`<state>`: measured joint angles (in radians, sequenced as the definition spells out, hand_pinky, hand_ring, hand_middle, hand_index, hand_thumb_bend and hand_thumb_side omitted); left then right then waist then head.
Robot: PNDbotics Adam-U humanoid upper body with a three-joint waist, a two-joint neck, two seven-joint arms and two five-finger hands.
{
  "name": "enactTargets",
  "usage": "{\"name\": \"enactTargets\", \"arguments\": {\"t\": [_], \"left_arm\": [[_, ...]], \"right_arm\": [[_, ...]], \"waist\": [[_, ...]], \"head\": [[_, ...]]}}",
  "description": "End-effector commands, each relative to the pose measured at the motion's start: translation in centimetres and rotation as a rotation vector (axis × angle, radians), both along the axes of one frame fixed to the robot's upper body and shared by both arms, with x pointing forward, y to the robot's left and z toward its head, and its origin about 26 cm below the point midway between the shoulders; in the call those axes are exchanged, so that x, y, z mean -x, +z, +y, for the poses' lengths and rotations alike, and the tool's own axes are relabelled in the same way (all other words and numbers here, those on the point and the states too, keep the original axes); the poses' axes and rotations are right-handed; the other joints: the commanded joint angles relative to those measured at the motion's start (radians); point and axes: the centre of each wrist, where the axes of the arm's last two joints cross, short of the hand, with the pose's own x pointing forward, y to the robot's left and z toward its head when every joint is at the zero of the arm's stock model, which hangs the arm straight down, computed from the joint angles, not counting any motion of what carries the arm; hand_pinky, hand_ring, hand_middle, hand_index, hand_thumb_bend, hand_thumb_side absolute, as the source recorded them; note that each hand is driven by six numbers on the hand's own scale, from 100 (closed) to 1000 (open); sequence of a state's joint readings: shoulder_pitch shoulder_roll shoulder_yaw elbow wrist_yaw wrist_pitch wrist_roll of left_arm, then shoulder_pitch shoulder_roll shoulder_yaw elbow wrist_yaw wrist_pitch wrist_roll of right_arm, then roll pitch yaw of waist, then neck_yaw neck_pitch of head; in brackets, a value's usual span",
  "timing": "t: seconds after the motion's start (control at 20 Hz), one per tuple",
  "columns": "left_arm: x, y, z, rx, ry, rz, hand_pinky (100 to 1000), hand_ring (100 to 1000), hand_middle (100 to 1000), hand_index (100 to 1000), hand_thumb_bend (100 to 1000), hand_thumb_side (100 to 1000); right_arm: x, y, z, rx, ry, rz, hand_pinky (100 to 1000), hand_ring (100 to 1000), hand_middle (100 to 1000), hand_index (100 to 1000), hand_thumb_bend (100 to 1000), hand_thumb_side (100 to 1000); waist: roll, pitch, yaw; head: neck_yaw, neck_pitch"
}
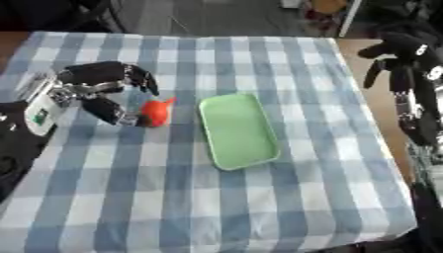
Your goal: Pick up objects on the table and place them in the box.
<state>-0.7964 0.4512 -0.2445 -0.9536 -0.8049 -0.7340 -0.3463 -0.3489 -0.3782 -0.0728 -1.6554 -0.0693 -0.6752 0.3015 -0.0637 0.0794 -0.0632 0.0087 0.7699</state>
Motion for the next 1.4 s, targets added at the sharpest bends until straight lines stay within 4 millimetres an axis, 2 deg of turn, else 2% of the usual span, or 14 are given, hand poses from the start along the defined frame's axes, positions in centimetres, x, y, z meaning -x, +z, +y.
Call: {"name": "enactTargets", "arguments": {"t": [0.05, 1.4], "left_arm": [[-0.6, 1.7, -0.1, -0.011, -0.005, -0.027, 634, 629, 746, 800, 952, 829], [-1.2, 1.2, -1.2, -0.015, -0.030, -0.023, 638, 627, 745, 795, 946, 831]], "right_arm": [[-0.1, 1.1, -0.2, 0.012, 0.005, -0.027, 324, 676, 614, 844, 100, 683], [-0.3, 1.2, 0.0, 0.012, 0.017, -0.031, 327, 677, 615, 841, 100, 680]], "waist": [[0.000, -0.009, -0.001], [-0.003, -0.008, -0.004]], "head": [[0.008, 0.000], [0.011, 0.000]]}}
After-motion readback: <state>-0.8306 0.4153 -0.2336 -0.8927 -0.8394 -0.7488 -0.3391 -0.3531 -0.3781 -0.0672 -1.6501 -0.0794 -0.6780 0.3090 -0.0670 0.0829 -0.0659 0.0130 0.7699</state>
